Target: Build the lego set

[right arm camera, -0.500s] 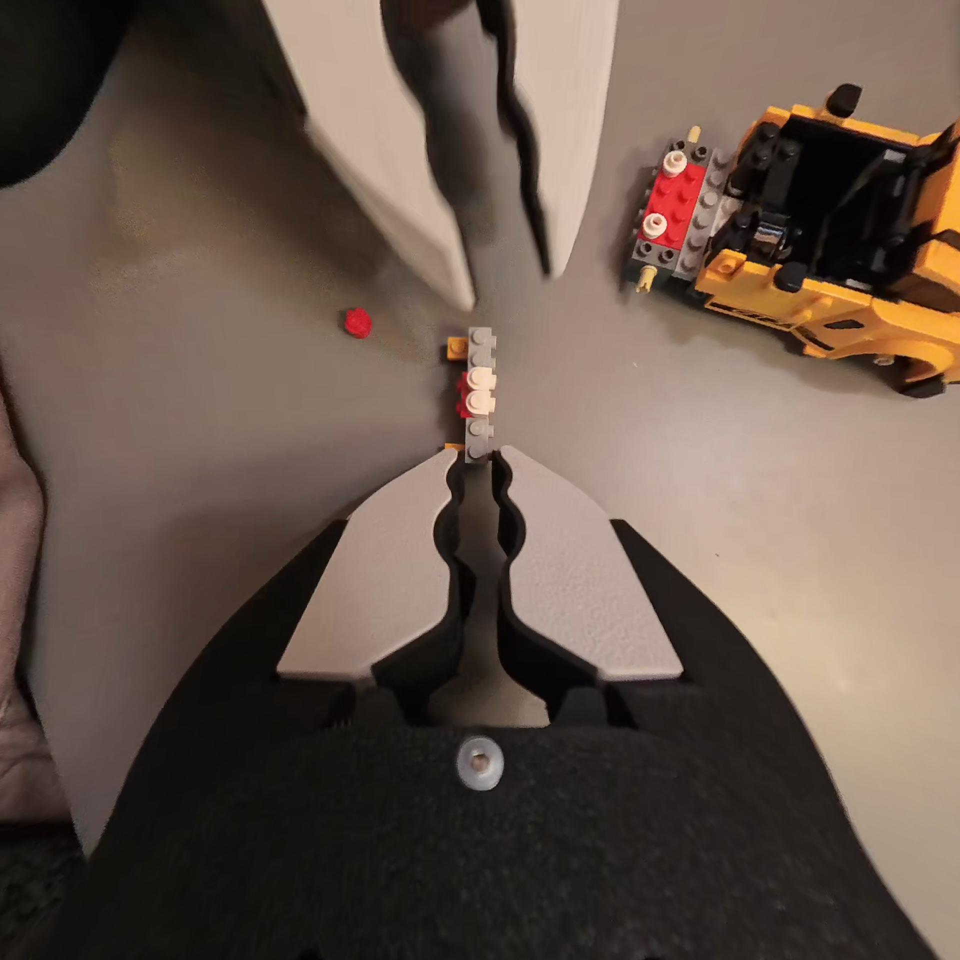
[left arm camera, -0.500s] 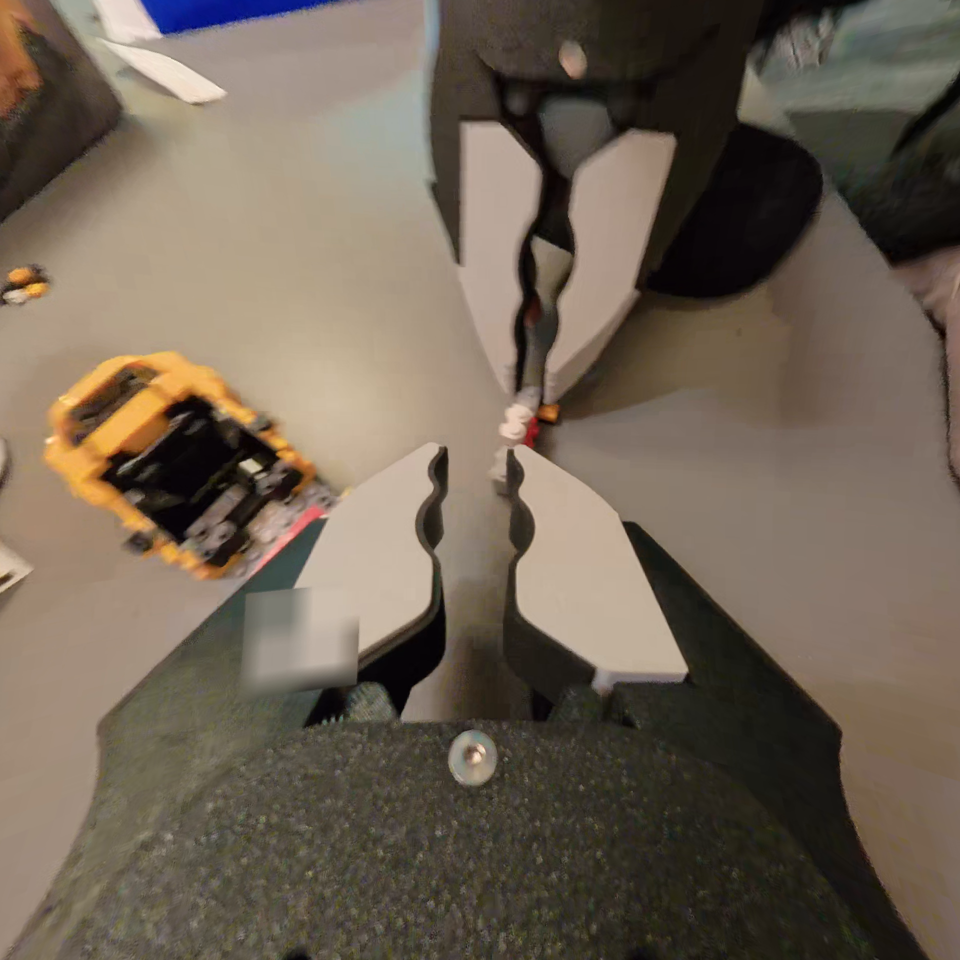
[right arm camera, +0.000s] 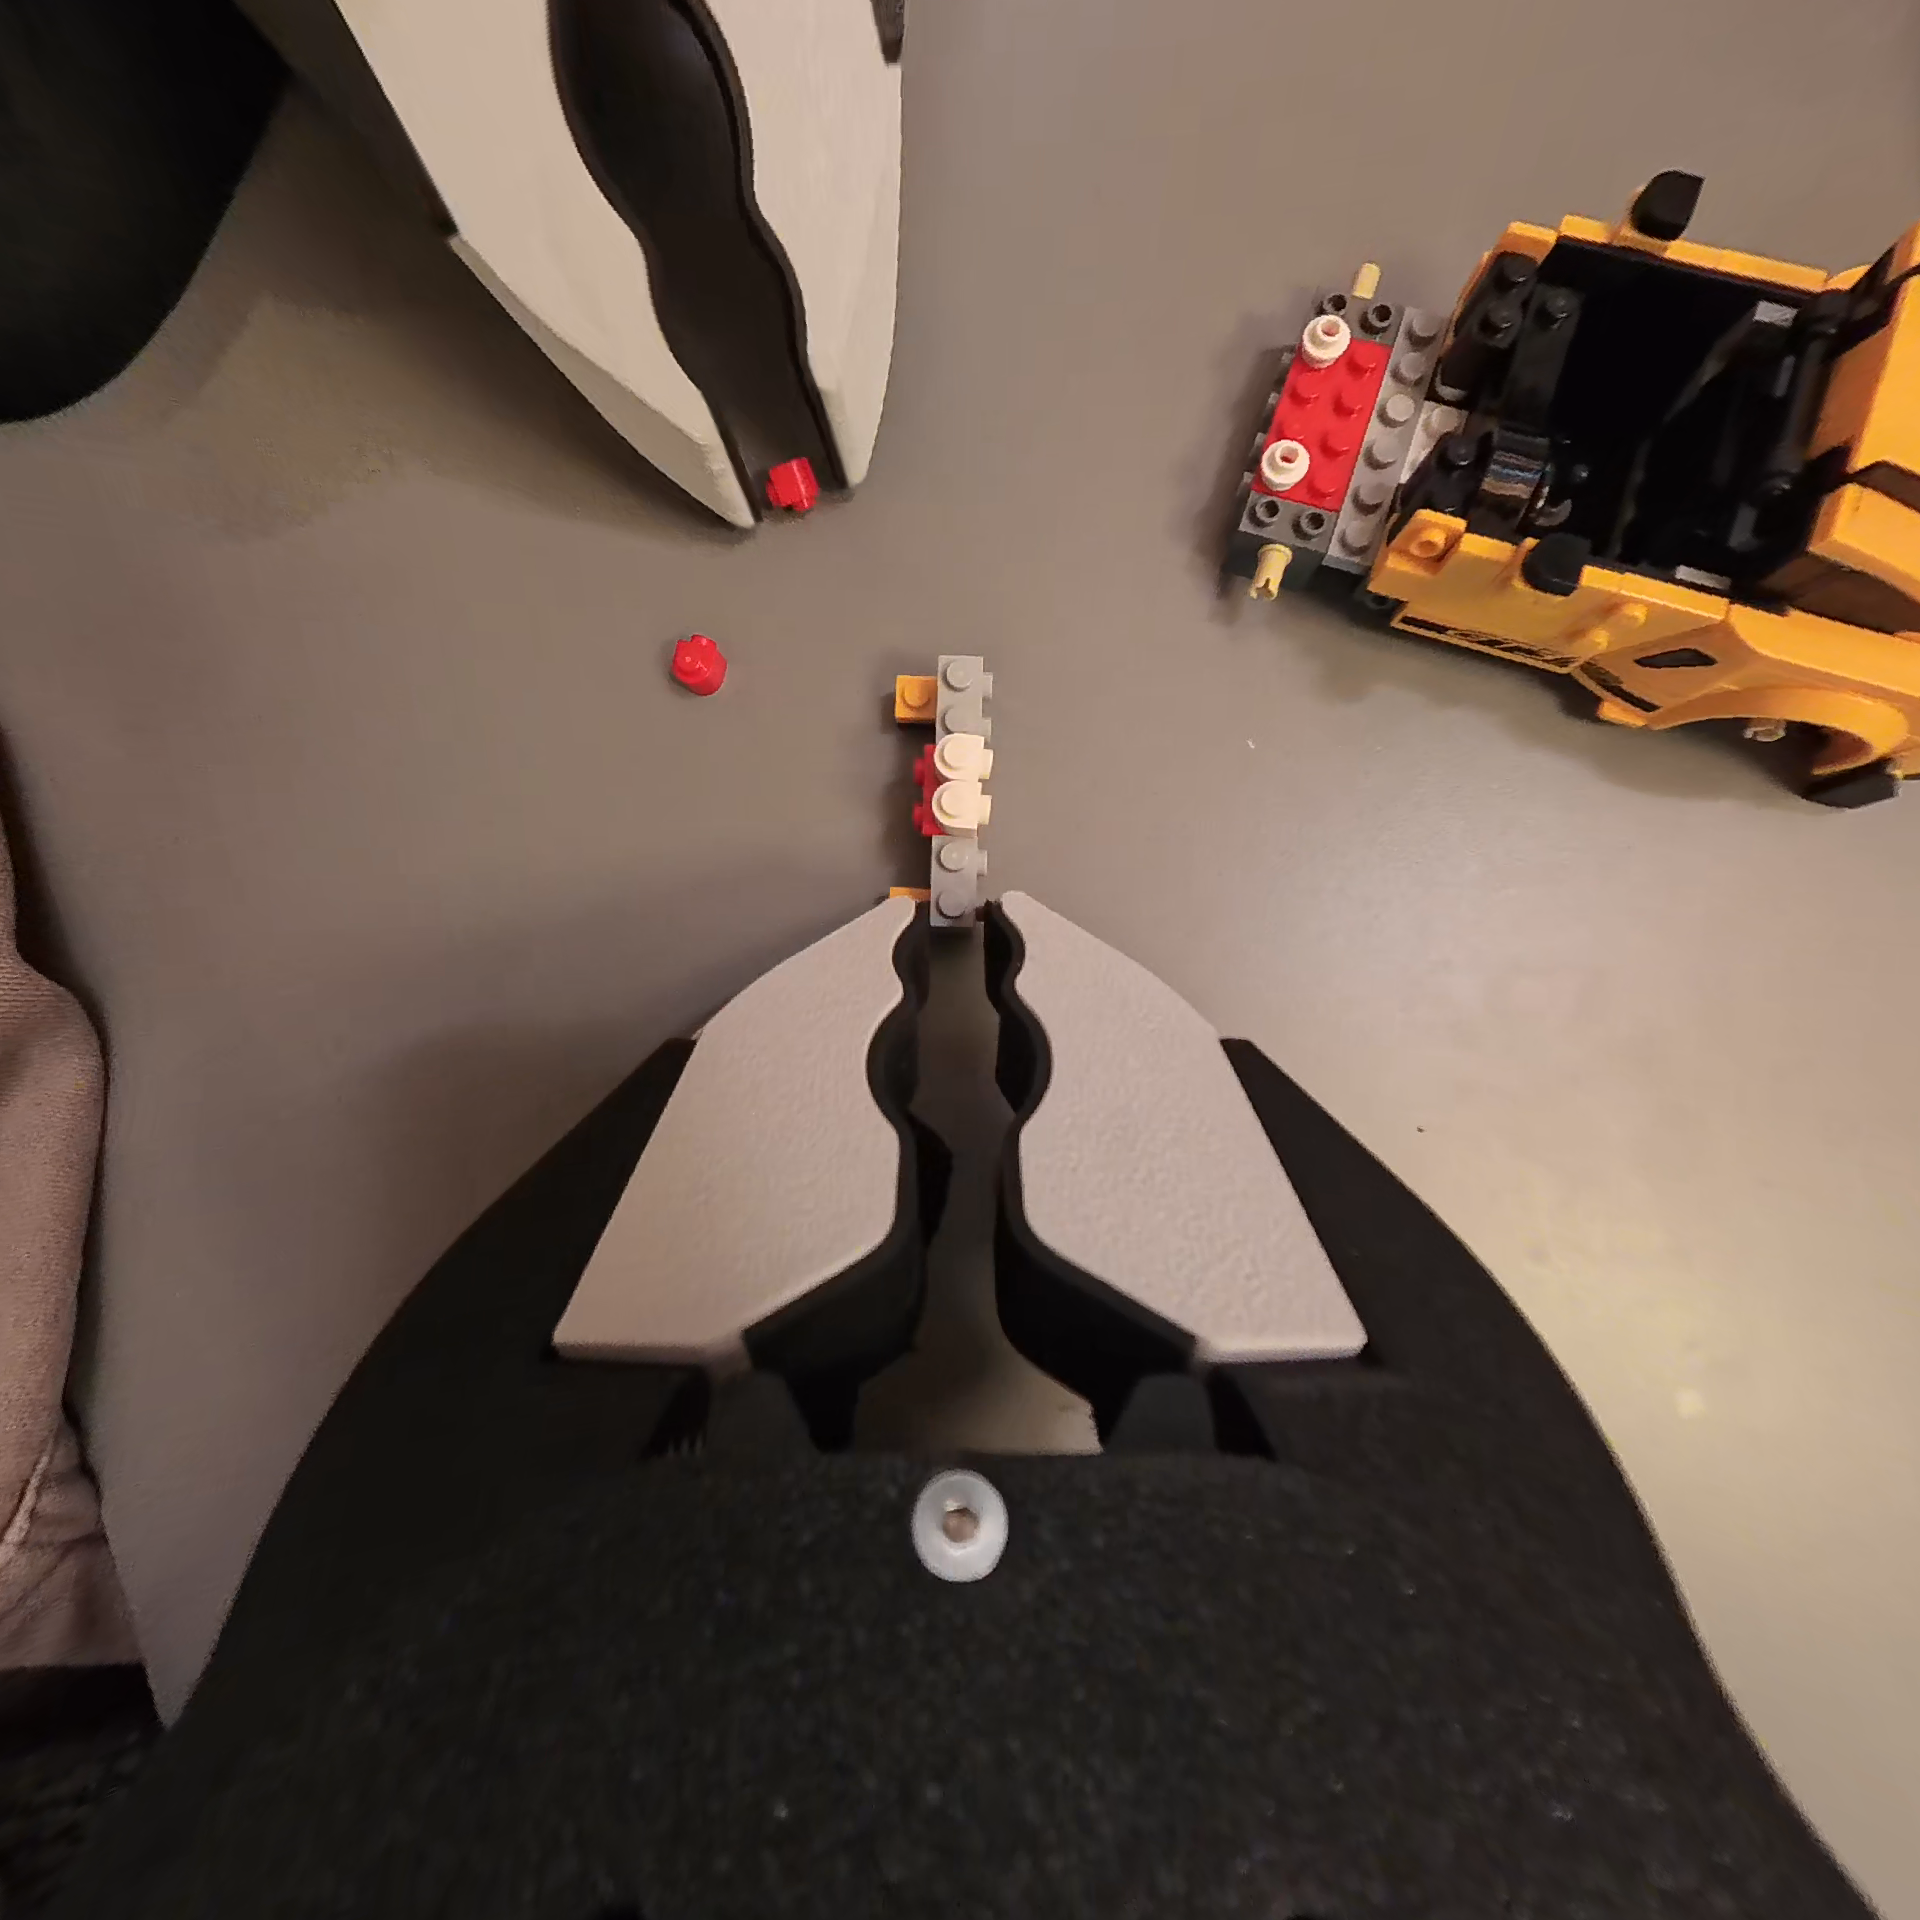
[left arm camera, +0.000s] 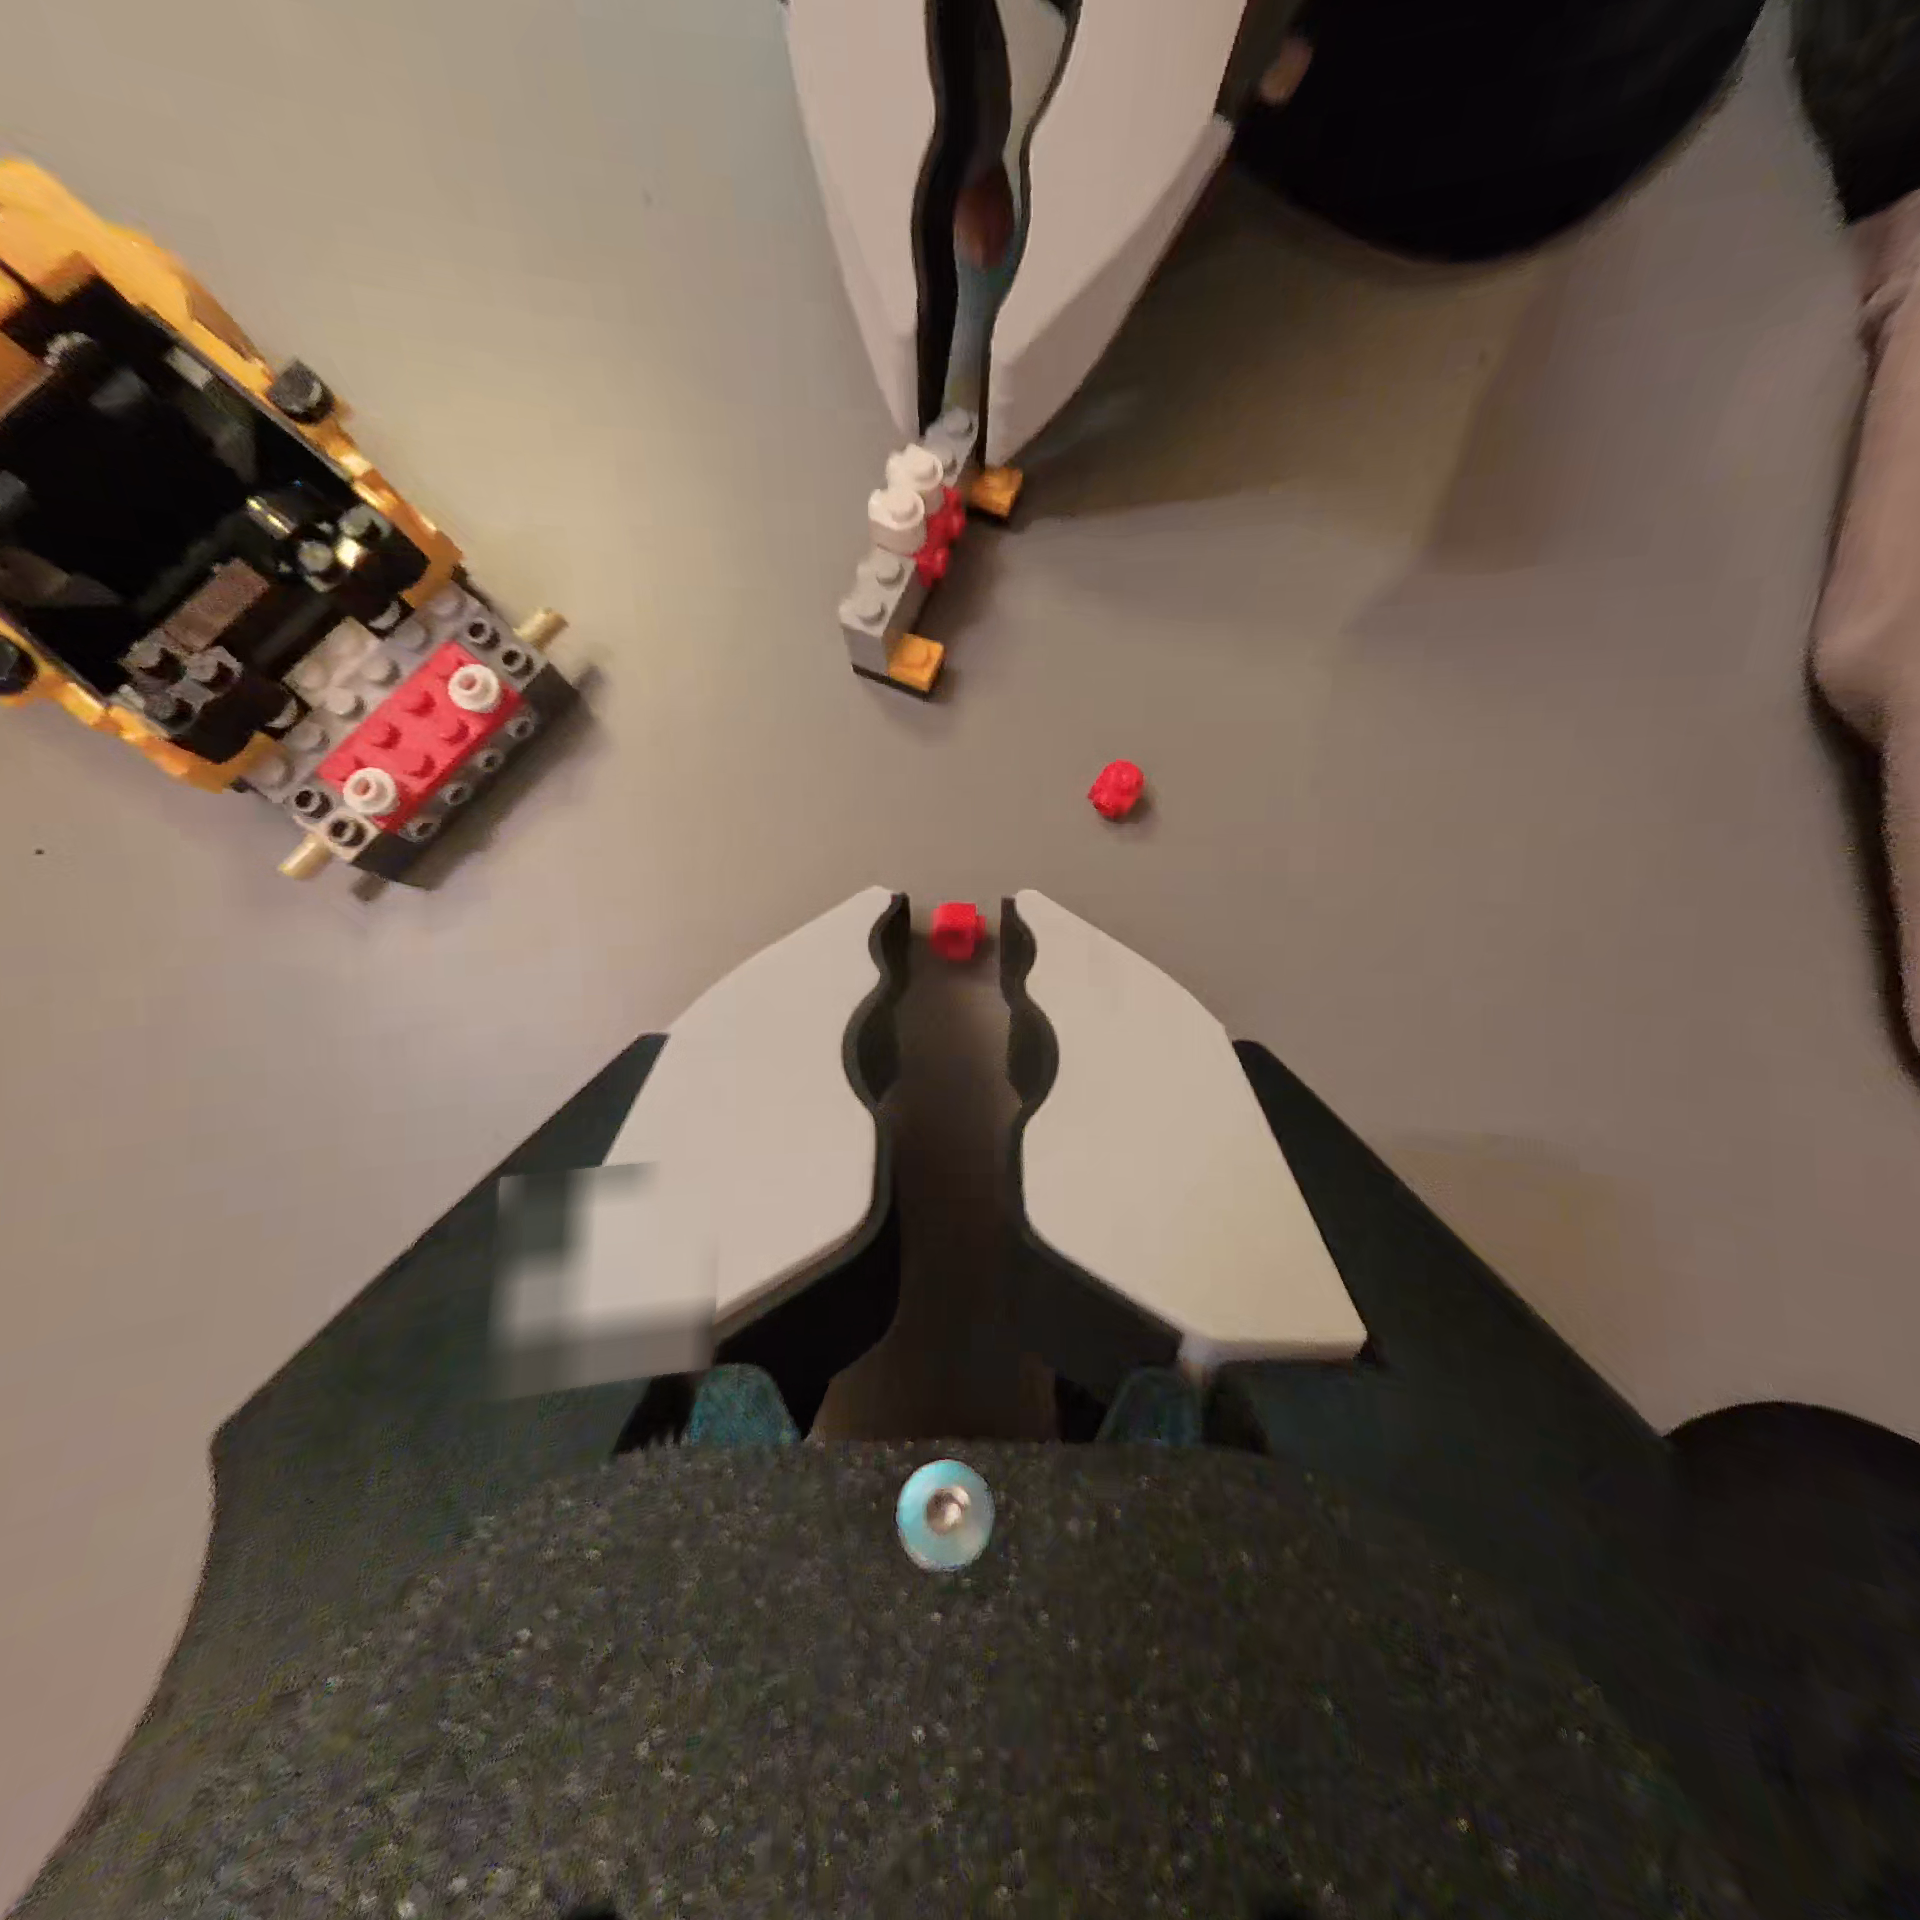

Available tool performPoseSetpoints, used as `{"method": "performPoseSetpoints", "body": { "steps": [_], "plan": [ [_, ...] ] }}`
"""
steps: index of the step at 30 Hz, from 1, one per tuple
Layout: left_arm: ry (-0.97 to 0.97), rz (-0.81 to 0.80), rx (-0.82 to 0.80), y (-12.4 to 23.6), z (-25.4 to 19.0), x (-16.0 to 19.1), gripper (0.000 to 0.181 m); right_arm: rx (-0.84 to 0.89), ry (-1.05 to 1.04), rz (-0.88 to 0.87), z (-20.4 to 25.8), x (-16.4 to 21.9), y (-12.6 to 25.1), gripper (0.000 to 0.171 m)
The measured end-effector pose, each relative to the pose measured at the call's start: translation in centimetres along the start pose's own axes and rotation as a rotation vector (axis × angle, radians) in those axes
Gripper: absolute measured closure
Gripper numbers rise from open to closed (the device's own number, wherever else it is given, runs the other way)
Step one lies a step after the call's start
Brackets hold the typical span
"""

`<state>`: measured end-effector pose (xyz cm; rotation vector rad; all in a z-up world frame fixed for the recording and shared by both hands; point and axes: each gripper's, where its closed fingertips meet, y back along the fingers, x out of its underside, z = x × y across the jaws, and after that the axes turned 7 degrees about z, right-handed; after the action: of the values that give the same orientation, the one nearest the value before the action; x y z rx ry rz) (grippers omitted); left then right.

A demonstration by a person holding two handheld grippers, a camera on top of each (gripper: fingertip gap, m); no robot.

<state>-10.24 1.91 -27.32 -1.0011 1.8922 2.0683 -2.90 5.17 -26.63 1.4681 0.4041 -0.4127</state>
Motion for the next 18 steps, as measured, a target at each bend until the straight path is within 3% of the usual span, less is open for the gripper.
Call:
{"method": "performPoseSetpoints", "body": {
  "steps": [7,14,18],
  "plan": [
    [0.013,-0.021,-0.030,0.2,0.5,-0.1,0.171,0.003,0.003,-0.001,0.0,0.0,0.0,0.162],
    [0.212,-0.328,0.148,2.8,0.3,-4.0,0.171,0.015,0.013,-0.068,-0.2,-0.7,1.0,0.150],
    [0.292,-0.452,0.266,3.8,-0.4,-6.1,0.171,0.062,0.103,-0.244,0.1,-3.1,3.5,0.147]
  ]
}}
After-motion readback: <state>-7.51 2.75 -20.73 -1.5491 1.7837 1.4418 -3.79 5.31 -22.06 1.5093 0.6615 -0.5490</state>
